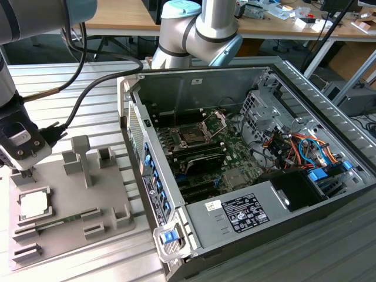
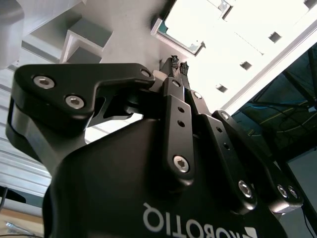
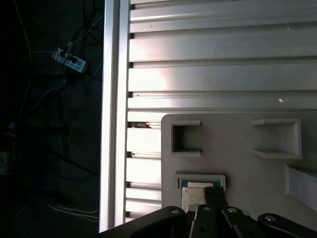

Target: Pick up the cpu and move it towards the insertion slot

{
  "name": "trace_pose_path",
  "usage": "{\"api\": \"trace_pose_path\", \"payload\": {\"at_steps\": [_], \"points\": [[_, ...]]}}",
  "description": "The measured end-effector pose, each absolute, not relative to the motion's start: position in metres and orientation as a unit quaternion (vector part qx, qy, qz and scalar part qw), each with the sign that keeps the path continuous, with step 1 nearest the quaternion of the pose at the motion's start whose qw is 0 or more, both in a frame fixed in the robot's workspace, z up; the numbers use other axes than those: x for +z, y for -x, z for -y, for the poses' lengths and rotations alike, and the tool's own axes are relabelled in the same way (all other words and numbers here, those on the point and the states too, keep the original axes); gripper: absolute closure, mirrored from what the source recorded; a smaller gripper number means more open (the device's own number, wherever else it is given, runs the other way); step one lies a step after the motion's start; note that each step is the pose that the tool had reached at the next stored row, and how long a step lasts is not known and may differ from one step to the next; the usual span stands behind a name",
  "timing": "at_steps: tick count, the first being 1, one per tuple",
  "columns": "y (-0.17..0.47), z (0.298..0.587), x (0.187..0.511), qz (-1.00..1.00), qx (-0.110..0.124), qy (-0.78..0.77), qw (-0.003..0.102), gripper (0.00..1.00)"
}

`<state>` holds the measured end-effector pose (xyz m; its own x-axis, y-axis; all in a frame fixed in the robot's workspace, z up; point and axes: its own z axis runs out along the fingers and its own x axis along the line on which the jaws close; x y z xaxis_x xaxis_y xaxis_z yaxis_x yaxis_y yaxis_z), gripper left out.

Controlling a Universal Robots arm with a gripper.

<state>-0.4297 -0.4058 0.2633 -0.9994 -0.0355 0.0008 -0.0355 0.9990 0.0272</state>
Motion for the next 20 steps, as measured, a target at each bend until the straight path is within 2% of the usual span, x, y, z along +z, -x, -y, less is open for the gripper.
{"api": "trace_pose_path", "payload": {"at_steps": [20], "points": [[0.4297, 0.4066, 0.258, 1.0, -0.014, -0.018, 0.001, 0.89]]}}
